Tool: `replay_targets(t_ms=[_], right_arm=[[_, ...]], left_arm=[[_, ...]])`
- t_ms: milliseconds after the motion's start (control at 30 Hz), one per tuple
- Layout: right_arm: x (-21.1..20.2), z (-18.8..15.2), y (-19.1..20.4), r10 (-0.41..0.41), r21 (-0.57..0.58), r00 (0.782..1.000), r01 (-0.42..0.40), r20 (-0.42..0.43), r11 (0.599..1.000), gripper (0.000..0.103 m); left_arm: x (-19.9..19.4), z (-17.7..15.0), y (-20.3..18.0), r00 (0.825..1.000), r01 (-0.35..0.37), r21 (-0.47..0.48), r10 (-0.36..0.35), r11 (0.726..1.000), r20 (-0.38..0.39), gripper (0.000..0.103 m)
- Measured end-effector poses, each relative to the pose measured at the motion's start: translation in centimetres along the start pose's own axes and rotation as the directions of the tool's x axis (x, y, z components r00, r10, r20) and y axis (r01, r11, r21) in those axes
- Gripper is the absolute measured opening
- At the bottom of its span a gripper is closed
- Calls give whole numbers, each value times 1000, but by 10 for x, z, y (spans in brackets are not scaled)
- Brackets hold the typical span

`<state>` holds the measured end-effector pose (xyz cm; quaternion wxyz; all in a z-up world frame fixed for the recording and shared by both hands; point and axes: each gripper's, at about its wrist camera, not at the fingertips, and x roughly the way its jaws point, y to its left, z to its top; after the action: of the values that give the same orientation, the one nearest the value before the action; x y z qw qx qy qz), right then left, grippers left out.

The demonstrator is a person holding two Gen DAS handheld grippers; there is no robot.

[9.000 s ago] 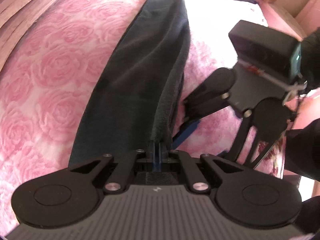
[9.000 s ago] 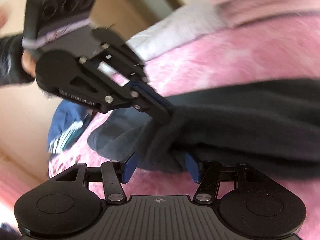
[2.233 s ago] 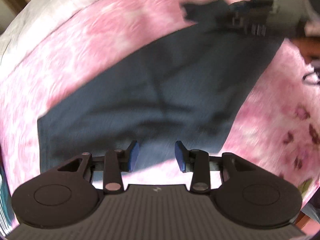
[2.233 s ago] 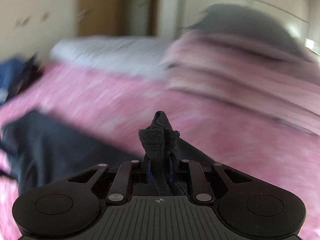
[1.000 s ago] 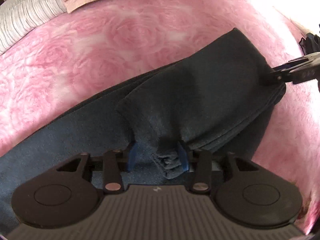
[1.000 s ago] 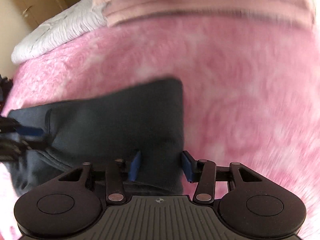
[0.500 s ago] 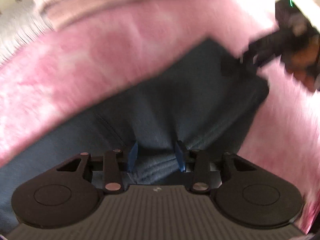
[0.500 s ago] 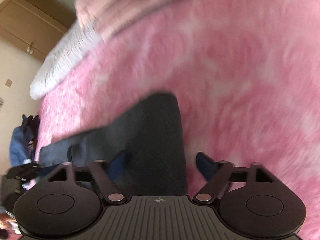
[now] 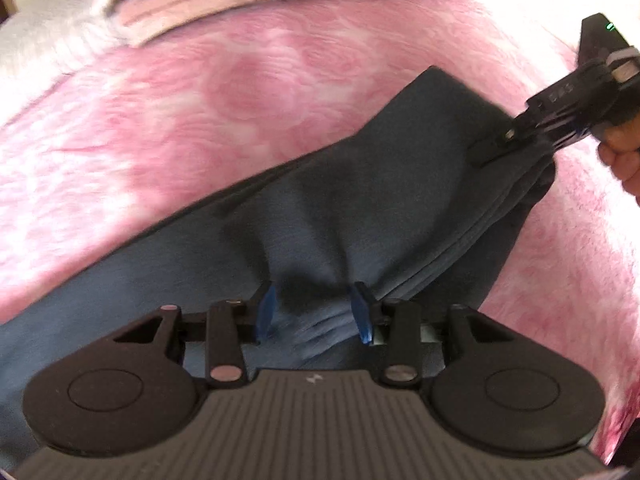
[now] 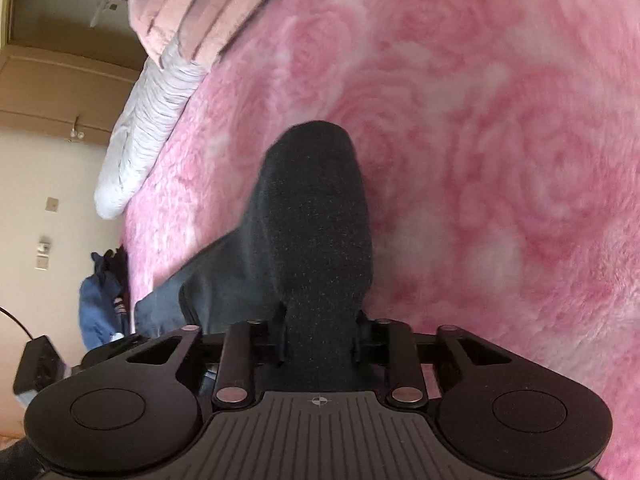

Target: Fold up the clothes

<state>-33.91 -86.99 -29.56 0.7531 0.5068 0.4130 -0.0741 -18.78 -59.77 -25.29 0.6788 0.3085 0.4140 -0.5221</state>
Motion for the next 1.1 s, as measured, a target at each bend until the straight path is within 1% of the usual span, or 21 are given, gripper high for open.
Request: replay_targets(t_ms=[33, 133, 267, 367, 433, 500, 600, 667, 733, 800, 900, 1000, 1067, 1100], right_arm=[[-4, 0, 9, -13, -4, 1000, 13, 15, 1000, 24], [-14, -5, 61, -69, -68, 996, 73, 63, 995, 23], [-26, -12, 134, -140, -155, 981, 160, 133, 975, 23], [-19, -20, 205, -181, -252, 963, 230, 202, 940, 23], [-4, -27, 249, -207, -306, 948, 277, 243, 911, 23], [23, -46, 293, -245, -355, 926, 340, 288, 871, 22], [76, -79, 348, -330, -392, 882, 450, 337, 802, 22], [120, -102, 383, -398, -445, 845, 529, 358, 723, 23], [163, -121, 412, -445, -504, 818, 575, 365, 644, 23], [204, -137, 432, -468, -554, 805, 591, 364, 586, 23], [269, -160, 447, -497, -635, 796, 589, 346, 500, 23], [323, -177, 449, -520, -687, 791, 574, 323, 446, 23], [353, -185, 448, -531, -710, 790, 562, 308, 424, 23], [360, -188, 448, -535, -718, 787, 561, 308, 411, 23]], left_arm=[[-10, -4, 5, 1000, -17, -14, 17, 1000, -1, 37], [-43, -20, 25, 997, -82, -43, 82, 996, -8, 37], [-88, -44, 59, 988, -151, -84, 153, 985, 9, 38], [-111, -67, 98, 987, -149, -119, 154, 982, 39, 38], [-122, -83, 124, 987, -138, -118, 146, 983, 65, 38], [-127, -99, 154, 989, -110, -110, 120, 988, 84, 38], [-142, -124, 201, 992, -79, -105, 89, 991, 92, 38], [-158, -140, 231, 992, -70, -128, 82, 989, 98, 38], [-169, -156, 259, 992, -61, -161, 78, 985, 98, 38], [-174, -170, 281, 993, -63, -180, 79, 982, 84, 38], [-180, -190, 303, 995, -64, -191, 78, 980, 67, 38], [-178, -202, 317, 996, -55, -197, 66, 979, 54, 38], [-177, -209, 325, 997, -61, -203, 71, 977, 43, 38], [-176, -212, 329, 997, -63, -208, 72, 976, 39, 38]])
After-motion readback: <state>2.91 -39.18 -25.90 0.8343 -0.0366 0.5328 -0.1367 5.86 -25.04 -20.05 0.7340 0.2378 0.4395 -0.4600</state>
